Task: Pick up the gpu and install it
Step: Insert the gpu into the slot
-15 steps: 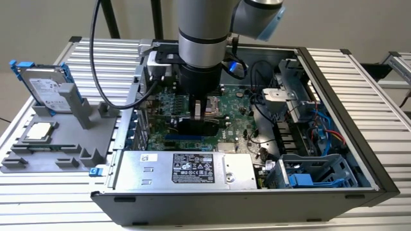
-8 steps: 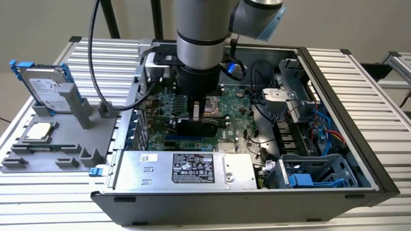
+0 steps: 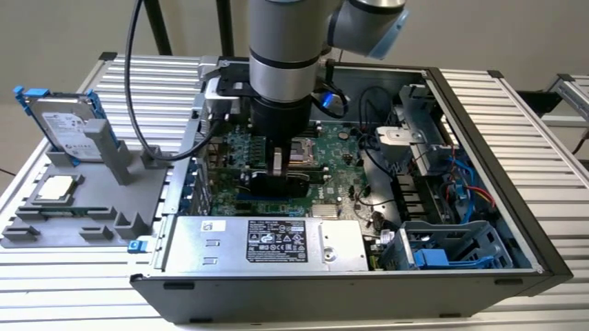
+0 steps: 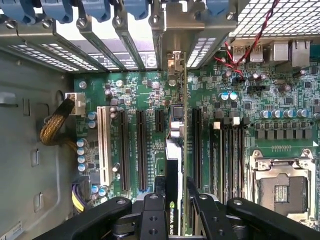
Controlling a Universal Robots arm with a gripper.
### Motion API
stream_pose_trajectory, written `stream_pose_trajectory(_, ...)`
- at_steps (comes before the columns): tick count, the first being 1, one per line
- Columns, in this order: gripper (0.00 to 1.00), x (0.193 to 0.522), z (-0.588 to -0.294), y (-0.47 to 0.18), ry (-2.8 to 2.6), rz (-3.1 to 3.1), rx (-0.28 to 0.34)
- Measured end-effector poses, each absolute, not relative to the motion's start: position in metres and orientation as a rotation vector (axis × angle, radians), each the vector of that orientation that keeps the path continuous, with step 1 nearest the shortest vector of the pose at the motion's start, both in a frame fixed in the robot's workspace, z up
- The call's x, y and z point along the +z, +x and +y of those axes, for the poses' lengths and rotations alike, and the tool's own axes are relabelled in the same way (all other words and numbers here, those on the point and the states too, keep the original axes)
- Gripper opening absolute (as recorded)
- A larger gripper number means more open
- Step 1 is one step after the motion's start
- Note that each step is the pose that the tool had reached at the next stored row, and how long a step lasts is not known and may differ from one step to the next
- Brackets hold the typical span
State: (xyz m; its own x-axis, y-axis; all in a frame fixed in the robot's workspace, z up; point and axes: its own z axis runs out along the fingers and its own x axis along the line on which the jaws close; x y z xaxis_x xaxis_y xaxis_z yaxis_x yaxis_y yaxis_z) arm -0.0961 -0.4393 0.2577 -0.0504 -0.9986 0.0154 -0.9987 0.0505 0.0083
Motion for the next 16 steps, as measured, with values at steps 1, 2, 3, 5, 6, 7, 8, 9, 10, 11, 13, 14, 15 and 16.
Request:
stream_pose_trajectory(1, 0.00, 0.2573, -0.4393, -0.0965, 2.153, -2.265, 0.007)
stream_pose_trajectory(2, 0.00, 0.2568, -0.4394, -0.0968, 2.153, -2.265, 0.007)
stream_pose_trajectory(3, 0.00, 0.2563, -0.4393, -0.0971, 2.153, -2.264, 0.007)
stream_pose_trajectory(5, 0.00, 0.2556, -0.4394, -0.0974, 2.153, -2.264, 0.007)
stream_pose_trajectory(6, 0.00, 0.2553, -0.4394, -0.0974, 2.153, -2.264, 0.007)
stream_pose_trajectory(7, 0.00, 0.2549, -0.4394, -0.0974, 2.153, -2.264, 0.007)
stream_pose_trajectory(8, 0.00, 0.2544, -0.4393, -0.0975, 2.153, -2.264, 0.007)
stream_pose_trajectory(9, 0.00, 0.2540, -0.4393, -0.0974, 2.153, -2.265, 0.007)
stream_pose_trajectory(10, 0.00, 0.2537, -0.4394, -0.0975, 2.153, -2.264, 0.007)
stream_pose_trajectory(11, 0.00, 0.2533, -0.4394, -0.0975, 2.153, -2.264, 0.008)
stream_pose_trajectory(13, 0.00, 0.2526, -0.4394, -0.0975, 2.153, -2.264, 0.008)
stream_pose_trajectory(14, 0.00, 0.2523, -0.4394, -0.0975, 2.153, -2.264, 0.008)
stream_pose_trajectory(15, 0.00, 0.2521, -0.4394, -0.0975, 2.153, -2.264, 0.007)
stream_pose_trajectory(16, 0.00, 0.2519, -0.4394, -0.0975, 2.153, -2.265, 0.007)
